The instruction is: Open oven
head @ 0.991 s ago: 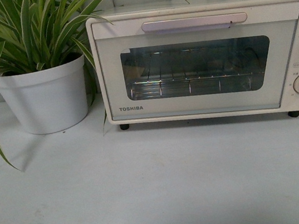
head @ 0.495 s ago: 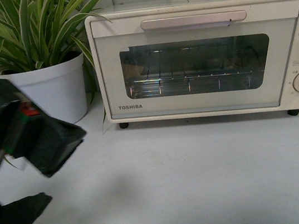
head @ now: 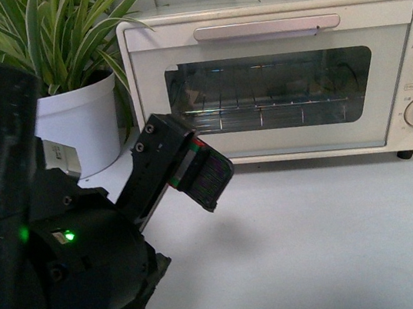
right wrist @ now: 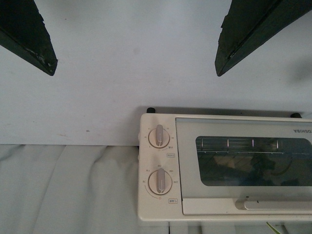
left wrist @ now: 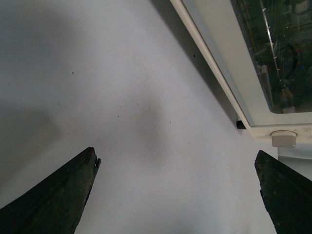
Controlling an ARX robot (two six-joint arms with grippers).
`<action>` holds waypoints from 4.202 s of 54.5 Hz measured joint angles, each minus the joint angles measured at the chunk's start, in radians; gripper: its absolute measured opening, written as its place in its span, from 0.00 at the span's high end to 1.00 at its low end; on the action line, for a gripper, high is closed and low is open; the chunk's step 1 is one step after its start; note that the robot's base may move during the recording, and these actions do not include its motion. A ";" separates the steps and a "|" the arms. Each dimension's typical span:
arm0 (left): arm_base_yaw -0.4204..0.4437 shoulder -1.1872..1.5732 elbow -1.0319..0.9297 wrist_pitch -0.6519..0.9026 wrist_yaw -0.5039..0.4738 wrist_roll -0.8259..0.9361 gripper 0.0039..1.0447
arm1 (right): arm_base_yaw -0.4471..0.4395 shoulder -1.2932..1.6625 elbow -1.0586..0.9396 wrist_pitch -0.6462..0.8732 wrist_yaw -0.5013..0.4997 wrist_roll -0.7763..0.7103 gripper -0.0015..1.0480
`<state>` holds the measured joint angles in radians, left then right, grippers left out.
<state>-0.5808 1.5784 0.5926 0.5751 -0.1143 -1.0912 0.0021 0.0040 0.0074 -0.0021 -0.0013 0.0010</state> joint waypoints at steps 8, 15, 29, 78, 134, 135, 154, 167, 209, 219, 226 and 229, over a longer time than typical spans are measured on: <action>-0.024 0.049 0.039 -0.001 -0.006 -0.010 0.06 | 0.000 0.000 0.000 0.000 0.000 0.000 0.09; -0.027 0.074 0.070 -0.011 -0.006 -0.013 0.06 | 0.000 0.000 0.000 0.000 0.000 0.000 0.09; -0.038 0.128 0.114 -0.040 -0.006 -0.030 0.06 | 0.000 0.000 0.000 0.000 0.000 0.000 0.09; 0.011 0.129 0.134 -0.061 0.005 -0.062 0.06 | 0.294 1.270 0.858 0.152 0.245 0.261 0.09; 0.021 0.131 0.135 -0.061 0.004 -0.077 0.06 | 0.330 1.505 1.089 0.025 0.306 0.388 0.09; 0.021 0.131 0.135 -0.061 0.004 -0.078 0.06 | 0.331 1.508 1.093 0.024 0.307 0.388 0.09; 0.023 0.131 0.135 -0.061 0.005 -0.079 0.06 | 0.355 1.570 1.175 -0.030 0.312 0.394 0.09; 0.029 0.131 0.135 -0.061 0.006 -0.080 0.06 | 0.365 1.579 1.190 -0.064 0.303 0.394 0.09; 0.048 0.131 0.135 -0.061 0.010 -0.080 0.06 | 0.384 1.398 0.883 0.092 0.190 0.295 0.09; 0.049 0.131 0.135 -0.061 0.010 -0.080 0.06 | 0.402 1.371 0.820 0.122 0.179 0.282 0.09; 0.049 0.131 0.135 -0.061 0.010 -0.080 0.06 | 0.418 1.360 0.777 0.152 0.178 0.269 0.09; 0.049 0.131 0.135 -0.061 0.010 -0.080 0.06 | 0.423 1.359 0.763 0.159 0.175 0.265 0.09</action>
<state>-0.5316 1.7092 0.7277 0.5140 -0.1040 -1.1713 0.4255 1.3628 0.7704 0.1566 0.1734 0.2661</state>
